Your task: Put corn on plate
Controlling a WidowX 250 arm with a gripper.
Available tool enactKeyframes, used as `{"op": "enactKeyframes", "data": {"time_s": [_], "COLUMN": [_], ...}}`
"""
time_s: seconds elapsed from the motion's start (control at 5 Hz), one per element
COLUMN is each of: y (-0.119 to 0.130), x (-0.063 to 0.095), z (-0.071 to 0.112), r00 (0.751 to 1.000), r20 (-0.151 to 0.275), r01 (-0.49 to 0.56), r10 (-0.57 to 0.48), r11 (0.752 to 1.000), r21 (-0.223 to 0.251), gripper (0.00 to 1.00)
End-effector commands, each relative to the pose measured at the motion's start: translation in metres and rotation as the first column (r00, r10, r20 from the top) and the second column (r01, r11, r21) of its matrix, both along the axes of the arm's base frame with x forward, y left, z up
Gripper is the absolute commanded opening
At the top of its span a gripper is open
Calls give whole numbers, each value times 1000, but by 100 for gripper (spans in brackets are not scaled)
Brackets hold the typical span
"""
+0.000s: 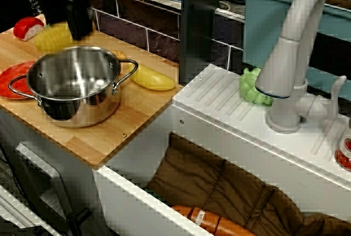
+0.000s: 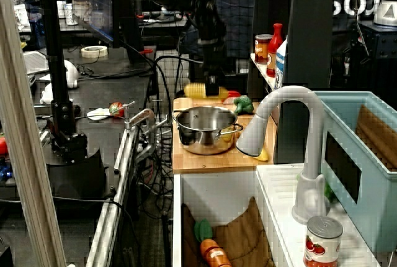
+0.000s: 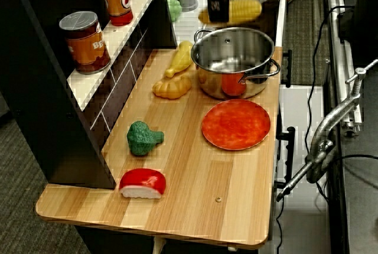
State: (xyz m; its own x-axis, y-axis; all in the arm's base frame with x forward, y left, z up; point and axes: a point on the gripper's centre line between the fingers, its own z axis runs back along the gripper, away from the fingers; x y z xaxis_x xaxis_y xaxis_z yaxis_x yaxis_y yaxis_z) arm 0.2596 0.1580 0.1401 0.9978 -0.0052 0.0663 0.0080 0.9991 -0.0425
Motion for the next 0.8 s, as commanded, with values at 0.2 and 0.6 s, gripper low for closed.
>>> {"op": "enactKeyframes", "data": {"time_s": [0.2, 0.6], "y": [91, 139], "x": [2, -12], "z": [4, -31], "r00": [997, 994], "r20": [-31, -77], "r01": [-62, -59], "r10": [67, 77], "r11": [989, 977], "r21": [133, 207], "gripper": [0, 0]}}
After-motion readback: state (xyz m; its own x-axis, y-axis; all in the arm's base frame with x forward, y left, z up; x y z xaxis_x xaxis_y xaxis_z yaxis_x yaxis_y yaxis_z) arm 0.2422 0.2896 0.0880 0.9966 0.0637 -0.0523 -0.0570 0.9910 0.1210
